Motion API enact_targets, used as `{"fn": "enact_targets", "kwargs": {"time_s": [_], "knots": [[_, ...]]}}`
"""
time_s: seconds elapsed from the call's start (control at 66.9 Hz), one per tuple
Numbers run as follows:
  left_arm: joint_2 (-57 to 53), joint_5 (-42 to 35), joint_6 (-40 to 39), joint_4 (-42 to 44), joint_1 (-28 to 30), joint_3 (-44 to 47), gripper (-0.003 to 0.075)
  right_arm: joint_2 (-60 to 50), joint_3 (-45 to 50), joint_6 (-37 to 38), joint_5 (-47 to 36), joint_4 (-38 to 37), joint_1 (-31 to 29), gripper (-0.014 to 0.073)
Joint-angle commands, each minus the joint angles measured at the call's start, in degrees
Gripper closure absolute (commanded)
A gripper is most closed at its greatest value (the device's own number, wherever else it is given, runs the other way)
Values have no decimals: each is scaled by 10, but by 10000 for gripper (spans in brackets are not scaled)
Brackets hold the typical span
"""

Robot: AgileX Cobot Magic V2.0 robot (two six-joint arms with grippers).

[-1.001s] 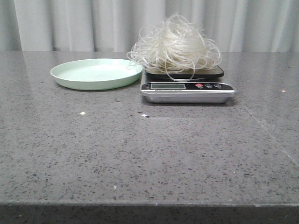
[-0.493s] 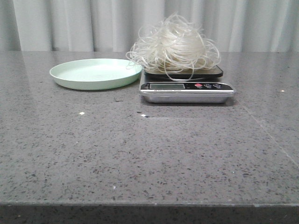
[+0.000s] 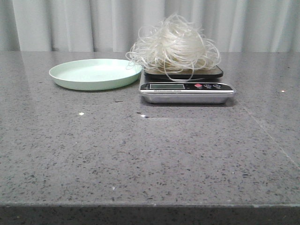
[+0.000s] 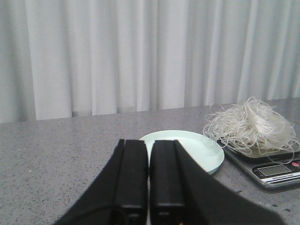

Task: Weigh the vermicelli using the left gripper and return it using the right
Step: 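Withdraw the left gripper and let the scale settle, then lower the right gripper onto the vermicelli on the scale and close, then lift the vermicelli with the right gripper and carry it over the plate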

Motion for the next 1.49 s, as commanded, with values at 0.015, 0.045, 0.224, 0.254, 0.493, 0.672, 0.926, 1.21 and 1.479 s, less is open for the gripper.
{"fn": "enact_targets", "kwargs": {"time_s": [0.015,0.045,0.224,0.254,0.493,0.672,0.926,1.21,1.479], "knots": [[6,-44,0,-8,1,-15,575,65,-107,-4,39,-9,36,25],[6,-44,0,-8,1,-15,575,77,-128,-4,55,-9,43,15],[6,-44,0,-8,1,-15,575,200,-258,-4,159,-9,102,7],[6,-44,0,-8,1,-15,575,217,-279,-4,167,-9,109,7],[6,-44,0,-8,1,-15,575,355,-415,-5,206,-9,140,7],[6,-44,0,-8,1,-15,575,481,-547,-5,293,-9,154,7],[6,-44,0,-8,1,-15,575,612,-676,-5,419,-59,159,17],[6,-44,0,-8,1,-15,575,680,-701,-5,486,-78,165,446],[6,-45,0,-8,1,-15,575,679,-789,-5,473,-38,176,460]]}}
